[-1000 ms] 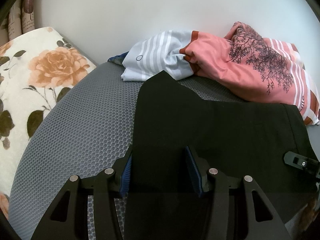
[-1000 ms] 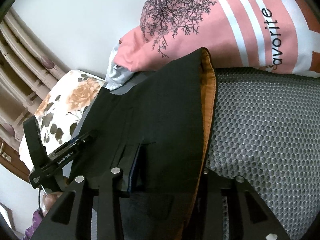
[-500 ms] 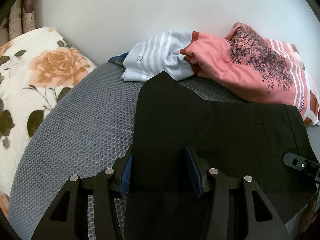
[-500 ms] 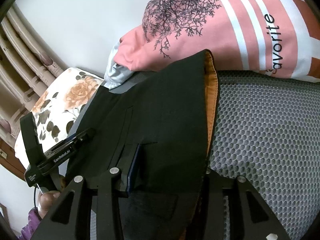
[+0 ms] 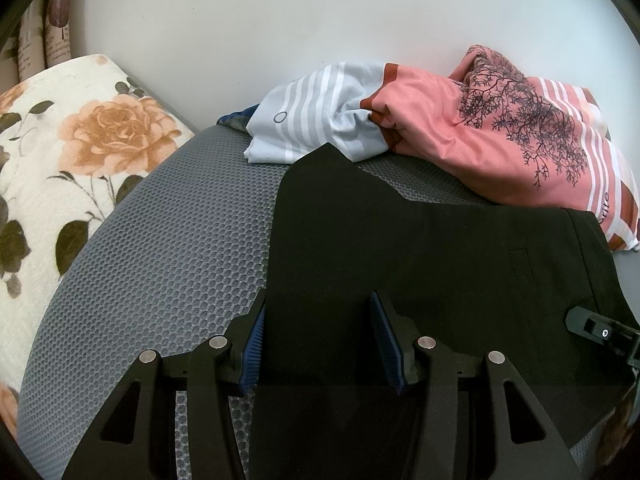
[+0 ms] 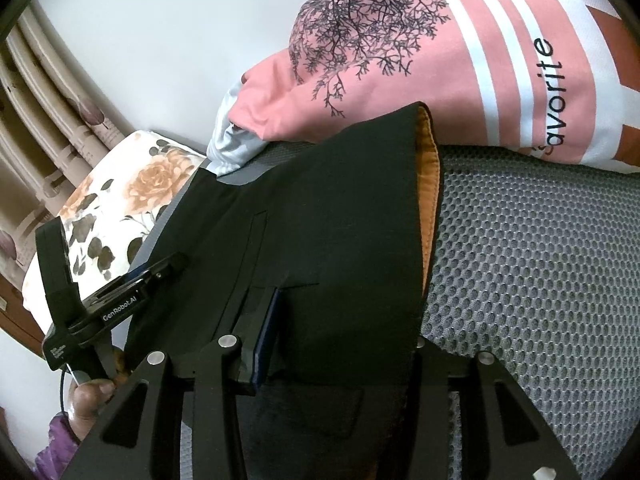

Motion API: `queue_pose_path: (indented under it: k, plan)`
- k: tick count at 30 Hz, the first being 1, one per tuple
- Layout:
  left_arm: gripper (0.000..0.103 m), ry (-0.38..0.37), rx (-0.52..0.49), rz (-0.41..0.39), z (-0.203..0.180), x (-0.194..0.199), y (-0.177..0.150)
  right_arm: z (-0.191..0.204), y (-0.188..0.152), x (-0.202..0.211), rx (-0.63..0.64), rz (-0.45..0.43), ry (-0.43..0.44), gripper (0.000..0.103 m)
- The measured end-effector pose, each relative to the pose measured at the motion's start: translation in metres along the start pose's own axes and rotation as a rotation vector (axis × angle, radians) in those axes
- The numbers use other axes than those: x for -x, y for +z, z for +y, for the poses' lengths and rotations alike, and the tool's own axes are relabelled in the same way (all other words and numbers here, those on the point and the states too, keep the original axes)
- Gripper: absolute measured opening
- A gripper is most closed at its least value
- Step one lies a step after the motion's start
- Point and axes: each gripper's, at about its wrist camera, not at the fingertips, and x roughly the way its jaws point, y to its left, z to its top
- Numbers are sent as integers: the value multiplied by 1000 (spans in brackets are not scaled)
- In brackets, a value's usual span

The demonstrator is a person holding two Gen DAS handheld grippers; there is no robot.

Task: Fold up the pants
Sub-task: 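Lower the folded black trousers onto the grey mat with both grippers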

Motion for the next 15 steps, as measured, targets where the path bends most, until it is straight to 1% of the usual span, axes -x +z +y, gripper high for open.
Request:
queue_pose_path:
  k: [15]
  plan:
    - [50, 4, -2, -2, 0, 1, 1, 2, 0, -2, 13, -1, -13, 43]
